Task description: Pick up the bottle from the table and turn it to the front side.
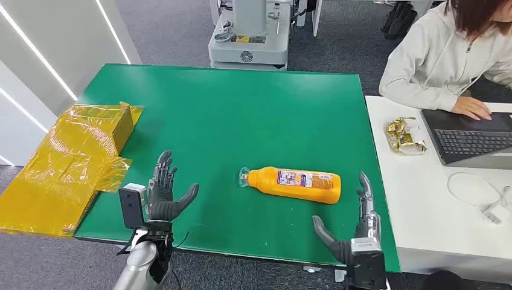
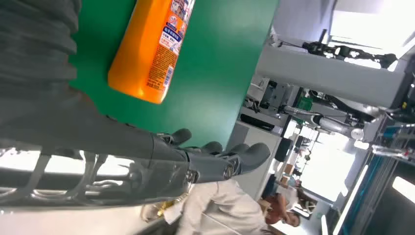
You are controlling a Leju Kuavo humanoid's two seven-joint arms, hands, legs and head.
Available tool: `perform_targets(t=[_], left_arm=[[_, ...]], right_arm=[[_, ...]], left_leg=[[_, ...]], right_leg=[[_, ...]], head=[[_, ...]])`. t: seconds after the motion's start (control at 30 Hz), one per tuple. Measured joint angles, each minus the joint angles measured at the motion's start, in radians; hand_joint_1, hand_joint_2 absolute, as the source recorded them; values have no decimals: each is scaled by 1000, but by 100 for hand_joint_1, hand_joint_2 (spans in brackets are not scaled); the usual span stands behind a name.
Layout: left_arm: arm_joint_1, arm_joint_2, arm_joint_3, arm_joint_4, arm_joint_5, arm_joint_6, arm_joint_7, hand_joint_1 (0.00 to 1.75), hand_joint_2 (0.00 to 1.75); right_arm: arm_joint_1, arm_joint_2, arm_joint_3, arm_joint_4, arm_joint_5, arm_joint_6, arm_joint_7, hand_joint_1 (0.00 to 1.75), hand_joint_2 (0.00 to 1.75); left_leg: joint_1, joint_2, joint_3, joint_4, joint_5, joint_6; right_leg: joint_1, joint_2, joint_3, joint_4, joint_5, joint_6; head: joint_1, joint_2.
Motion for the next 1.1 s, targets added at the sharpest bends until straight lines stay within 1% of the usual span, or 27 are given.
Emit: perform_targets(t=[0.07,0.13,0.3,0.37,0.47,0.57,0.63,0.7,0.87,1.0,1.1], left_arm=[[-10,-4,-2,7,-1,-2,0,0,175],[-29,-11,-4,22,-3,-10,0,0,175],[-69,-22,-5,62,-7,-41,-1,0,175],[-81,-24,-5,77,-7,-46,-3,0,175],[-87,-24,-5,87,-7,-47,-8,0,175],[-87,-23,-4,93,-5,-44,-11,0,175],[-87,-21,-3,96,-4,-43,-11,0,175],[-87,-20,-2,98,-5,-44,-12,0,175],[-89,-17,-2,107,-6,-51,-14,0,175],[-90,-15,-2,110,-8,-58,-12,0,175],[-84,-13,-2,110,-9,-60,-4,0,175]], right_arm=[[-22,-6,0,18,34,-4,12,0,175],[-73,-21,4,65,91,-6,38,0,175],[-254,-70,64,269,168,15,96,0,175],[-328,-81,93,359,168,16,89,0,175],[-422,-89,127,482,125,15,57,0,175],[-492,-91,156,584,84,21,37,0,175],[-530,-91,175,639,75,37,39,0,175],[-564,-92,197,689,79,63,58,0,175],[-639,-93,270,785,107,151,142,0,175],[-703,-104,340,829,120,291,225,0,175],[-748,-126,386,839,111,395,264,0,175]], left_leg=[[0,0,0,0,0,0],[0,1,0,0,1,0],[0,2,0,1,2,0],[0,2,0,1,3,0],[0,1,0,1,3,0],[0,1,0,1,3,0],[0,1,0,1,3,0],[0,1,-1,1,3,0],[0,1,-1,1,3,0],[0,1,-1,1,3,0],[0,1,-1,1,3,0]], right_leg=[[0,0,0,0,1,0],[0,0,0,0,2,0],[0,2,0,0,3,-1],[0,2,0,0,3,-1],[0,2,0,1,3,-1],[0,2,0,1,3,-1],[0,2,-1,1,3,-1],[0,2,-1,1,3,-1],[0,2,-1,1,3,-1],[0,1,-1,1,3,-1],[0,1,-1,1,3,-1]], head=[[0,0],[0,0],[0,0],[0,0],[0,0],[0,0],[0,0],[0,0],[0,0],[0,0],[0,0]])
